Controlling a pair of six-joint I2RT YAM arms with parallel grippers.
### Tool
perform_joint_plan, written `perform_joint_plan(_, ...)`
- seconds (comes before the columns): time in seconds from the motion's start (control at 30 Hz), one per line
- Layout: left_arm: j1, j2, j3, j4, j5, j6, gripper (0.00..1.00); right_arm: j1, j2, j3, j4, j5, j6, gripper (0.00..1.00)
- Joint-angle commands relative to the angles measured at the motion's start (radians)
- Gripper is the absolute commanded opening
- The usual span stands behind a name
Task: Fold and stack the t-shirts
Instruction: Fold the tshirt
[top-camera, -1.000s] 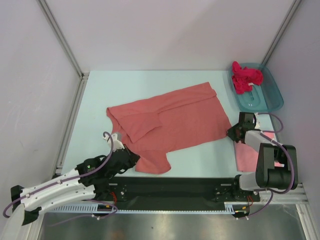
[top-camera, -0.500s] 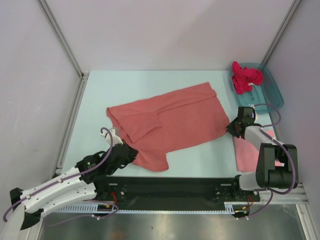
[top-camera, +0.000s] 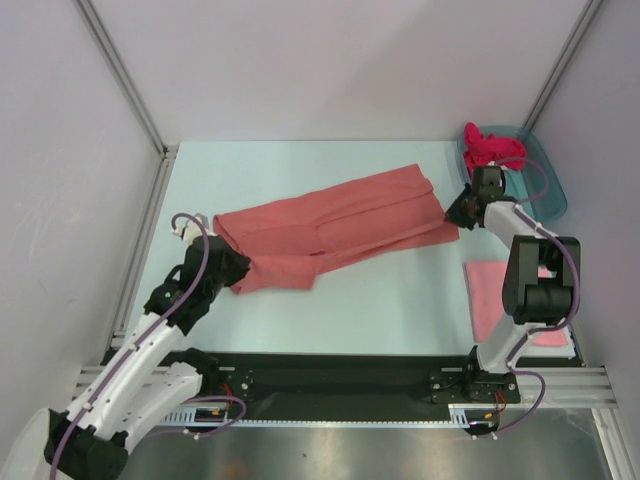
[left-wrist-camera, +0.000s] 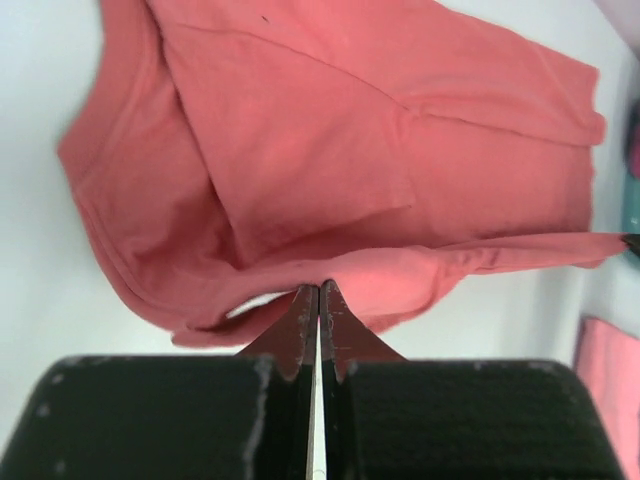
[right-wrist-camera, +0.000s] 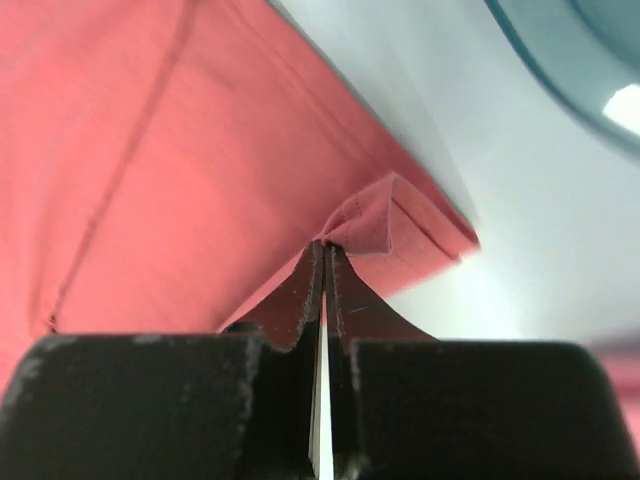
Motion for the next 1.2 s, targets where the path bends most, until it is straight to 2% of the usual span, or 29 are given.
perform_joint_plan(0.0, 0.096, 0.049, 0.043, 0.085, 0.108, 0.106, 0.00, 0.003, 0.084, 0.139, -0.031, -0.033, -0.044, 0.00)
perform_joint_plan(0.17, 0.220, 0.119, 0.054, 0.142, 0.177, 0.140, 0.01, 0.009, 0.180, 0.276, -0.055, -0.072, -0.064, 0.00)
perform_joint_plan(0.37, 0.284, 0.207, 0.075, 0.189, 0.224, 0.162, 0.00, 0.019, 0.292, 0.415, -0.090, -0.104, -0.061, 0.00)
perform_joint_plan(1.17, 0.386, 0.530, 0.216, 0.284, 0.252, 0.198, 0.00, 0.030, 0.403, 0.515, -0.107, -0.128, -0.060, 0.03)
